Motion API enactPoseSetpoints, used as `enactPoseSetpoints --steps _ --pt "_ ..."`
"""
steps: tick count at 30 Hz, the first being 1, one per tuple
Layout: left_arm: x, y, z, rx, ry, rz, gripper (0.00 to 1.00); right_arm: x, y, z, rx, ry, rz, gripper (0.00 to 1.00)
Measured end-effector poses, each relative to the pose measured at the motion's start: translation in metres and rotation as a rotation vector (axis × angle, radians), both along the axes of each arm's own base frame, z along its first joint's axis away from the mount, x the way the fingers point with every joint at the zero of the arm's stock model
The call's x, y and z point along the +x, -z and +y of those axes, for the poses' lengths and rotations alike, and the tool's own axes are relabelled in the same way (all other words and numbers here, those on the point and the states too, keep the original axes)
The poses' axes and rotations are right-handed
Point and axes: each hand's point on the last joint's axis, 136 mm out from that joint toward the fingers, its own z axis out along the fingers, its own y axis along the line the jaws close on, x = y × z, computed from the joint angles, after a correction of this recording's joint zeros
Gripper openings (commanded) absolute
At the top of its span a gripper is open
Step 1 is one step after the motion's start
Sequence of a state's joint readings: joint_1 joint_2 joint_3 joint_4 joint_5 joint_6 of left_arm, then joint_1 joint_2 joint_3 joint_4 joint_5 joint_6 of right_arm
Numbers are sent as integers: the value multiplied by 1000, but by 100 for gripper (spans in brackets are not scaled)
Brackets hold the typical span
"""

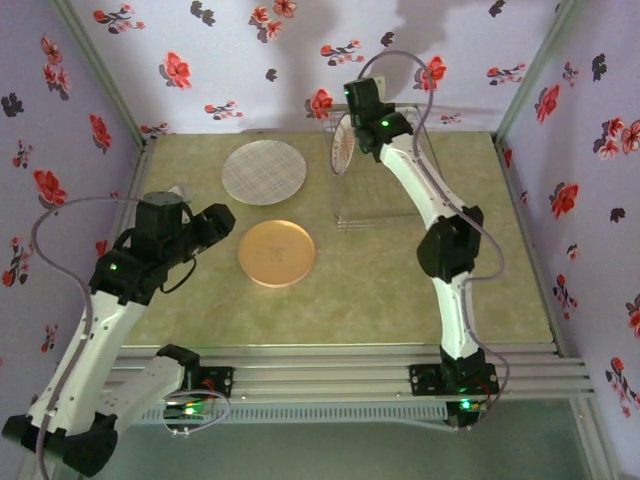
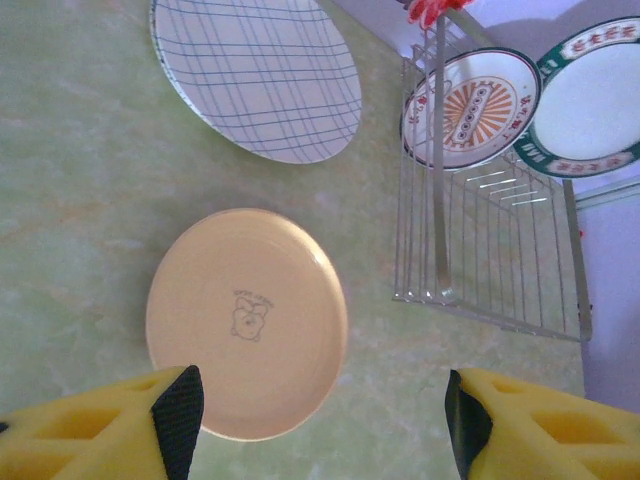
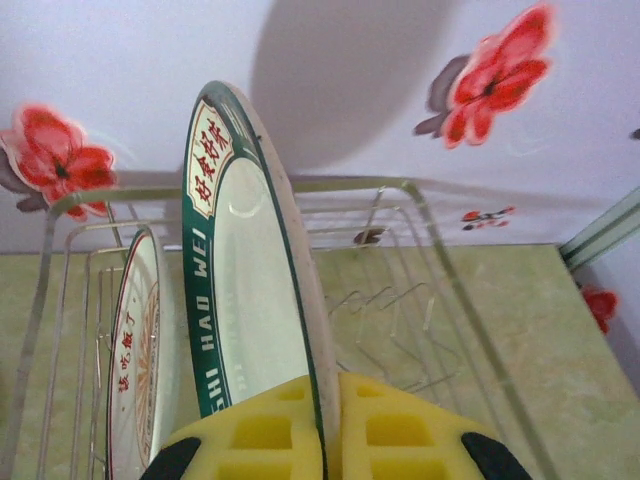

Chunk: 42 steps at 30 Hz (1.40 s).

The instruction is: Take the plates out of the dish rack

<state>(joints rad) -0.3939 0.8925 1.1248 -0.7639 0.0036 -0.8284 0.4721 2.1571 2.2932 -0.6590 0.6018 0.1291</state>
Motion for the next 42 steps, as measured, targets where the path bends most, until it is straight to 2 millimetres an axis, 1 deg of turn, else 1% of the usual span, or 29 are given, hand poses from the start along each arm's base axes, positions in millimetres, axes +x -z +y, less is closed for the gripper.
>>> enactPoseSetpoints --steps 4,7,9,14,18,21,25,28,32,35,39,42 --pt "14 5 -13 -10 29 15 68 -27 -44 -17 26 11 -61 0" --pt "26 6 -28 -20 62 21 68 -43 -64 -29 37 22 -92 0" --pt "36 5 -39 -27 86 21 68 -52 -70 -39 41 32 -99 0" --pt "63 1 -74 -53 154 16 68 -71 -70 -66 38 58 -83 0" --pt "84 1 -101 -78 206 17 71 -93 -69 -83 72 55 -68 0" --pt "99 -3 -123 -107 248 16 72 -112 -73 -94 149 37 -62 0" --pt "118 -5 -149 -166 296 22 73 -136 -77 -102 298 -4 -59 0" --pt "128 -3 -167 -214 325 39 73 -150 -75 -103 406 -26 -42 0" --pt "138 -1 -190 -278 361 65 74 -162 -65 -96 537 -59 4 0" --pt "143 -1 -206 -320 388 83 74 -165 -58 -88 629 -80 42 0" --pt "147 0 -222 -370 413 103 74 -168 -51 -81 750 -93 92 0" --pt "147 2 -230 -401 425 119 73 -167 -52 -73 835 -112 109 0"
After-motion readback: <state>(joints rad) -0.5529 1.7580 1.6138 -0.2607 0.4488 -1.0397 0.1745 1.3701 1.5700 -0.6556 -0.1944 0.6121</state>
